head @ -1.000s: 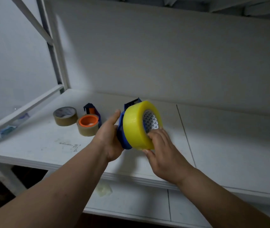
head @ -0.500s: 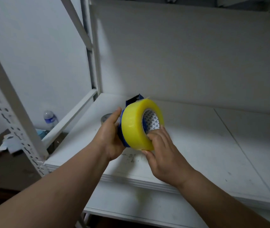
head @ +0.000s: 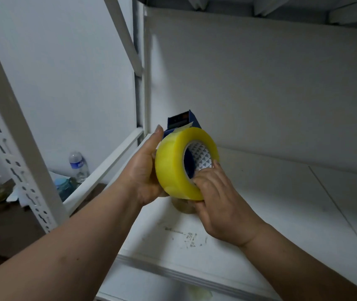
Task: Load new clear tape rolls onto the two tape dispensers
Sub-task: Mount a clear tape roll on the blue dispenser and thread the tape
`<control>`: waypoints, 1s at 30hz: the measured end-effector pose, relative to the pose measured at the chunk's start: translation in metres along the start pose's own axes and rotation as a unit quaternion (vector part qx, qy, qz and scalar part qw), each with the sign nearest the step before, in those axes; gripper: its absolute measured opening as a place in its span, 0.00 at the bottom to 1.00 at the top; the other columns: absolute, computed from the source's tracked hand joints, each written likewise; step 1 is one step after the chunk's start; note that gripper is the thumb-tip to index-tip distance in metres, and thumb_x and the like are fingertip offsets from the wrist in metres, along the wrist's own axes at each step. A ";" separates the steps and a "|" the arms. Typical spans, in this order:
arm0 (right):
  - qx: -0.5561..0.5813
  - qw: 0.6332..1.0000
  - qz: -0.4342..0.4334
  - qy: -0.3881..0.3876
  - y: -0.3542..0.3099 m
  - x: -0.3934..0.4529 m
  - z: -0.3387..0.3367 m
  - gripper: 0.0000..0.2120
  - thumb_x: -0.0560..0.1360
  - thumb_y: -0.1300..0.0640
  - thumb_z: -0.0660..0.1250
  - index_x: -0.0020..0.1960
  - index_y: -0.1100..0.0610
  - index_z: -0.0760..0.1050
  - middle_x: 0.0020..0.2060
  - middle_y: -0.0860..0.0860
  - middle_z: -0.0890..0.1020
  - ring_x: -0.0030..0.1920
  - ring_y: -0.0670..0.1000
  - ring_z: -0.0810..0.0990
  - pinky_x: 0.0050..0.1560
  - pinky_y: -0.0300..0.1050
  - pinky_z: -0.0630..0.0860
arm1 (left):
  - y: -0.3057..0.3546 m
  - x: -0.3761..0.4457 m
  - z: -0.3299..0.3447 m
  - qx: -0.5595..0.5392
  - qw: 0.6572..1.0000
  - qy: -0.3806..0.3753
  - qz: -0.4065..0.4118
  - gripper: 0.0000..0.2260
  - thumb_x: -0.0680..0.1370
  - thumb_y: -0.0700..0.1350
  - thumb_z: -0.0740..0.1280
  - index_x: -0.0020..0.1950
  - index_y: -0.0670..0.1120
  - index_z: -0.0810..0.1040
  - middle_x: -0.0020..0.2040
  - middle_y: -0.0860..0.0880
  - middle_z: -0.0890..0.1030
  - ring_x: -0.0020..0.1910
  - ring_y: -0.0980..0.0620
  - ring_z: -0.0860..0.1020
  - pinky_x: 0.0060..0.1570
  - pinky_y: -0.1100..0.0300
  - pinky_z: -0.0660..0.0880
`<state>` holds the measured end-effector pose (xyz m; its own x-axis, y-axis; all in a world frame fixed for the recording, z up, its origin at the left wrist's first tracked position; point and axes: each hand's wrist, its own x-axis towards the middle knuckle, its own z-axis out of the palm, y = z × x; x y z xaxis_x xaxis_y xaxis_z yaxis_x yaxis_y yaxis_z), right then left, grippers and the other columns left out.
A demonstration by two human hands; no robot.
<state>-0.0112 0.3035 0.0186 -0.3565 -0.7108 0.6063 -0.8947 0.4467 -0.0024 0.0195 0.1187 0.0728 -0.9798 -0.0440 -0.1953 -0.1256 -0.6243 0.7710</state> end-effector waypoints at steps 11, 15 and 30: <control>-0.049 0.994 0.093 -0.005 -0.029 0.035 0.036 0.14 0.73 0.56 0.70 0.56 0.56 0.72 0.50 0.52 0.75 0.54 0.54 0.72 0.70 0.57 0.63 | 0.030 -0.005 -0.045 0.027 0.998 -0.063 0.003 0.09 0.74 0.47 0.67 0.46 0.45 0.86 0.46 0.40 0.86 0.42 0.44 0.85 0.48 0.47 0.79; -0.079 0.983 0.166 -0.025 -0.057 0.058 0.048 0.15 0.70 0.57 0.67 0.55 0.52 0.70 0.49 0.48 0.74 0.51 0.52 0.71 0.57 0.46 0.64 | 0.046 -0.004 -0.069 0.062 0.997 -0.049 0.020 0.23 0.70 0.46 0.73 0.63 0.41 0.77 0.62 0.36 0.81 0.60 0.37 0.80 0.62 0.38 0.74; 0.439 0.751 0.489 0.063 -0.143 0.095 0.047 0.24 0.65 0.39 0.62 0.51 0.55 0.78 0.53 0.56 0.80 0.54 0.53 0.78 0.53 0.46 0.73 | 0.036 -0.038 -0.125 0.176 0.976 -0.081 0.101 0.25 0.68 0.45 0.75 0.61 0.37 0.74 0.53 0.36 0.83 0.48 0.41 0.83 0.51 0.43 0.78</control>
<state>0.0700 0.1467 0.0394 -0.9798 -0.1950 0.0436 -0.0741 0.1521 -0.9856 0.0713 0.0005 0.0321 -0.9983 0.0030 0.0576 0.0538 -0.3083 0.9498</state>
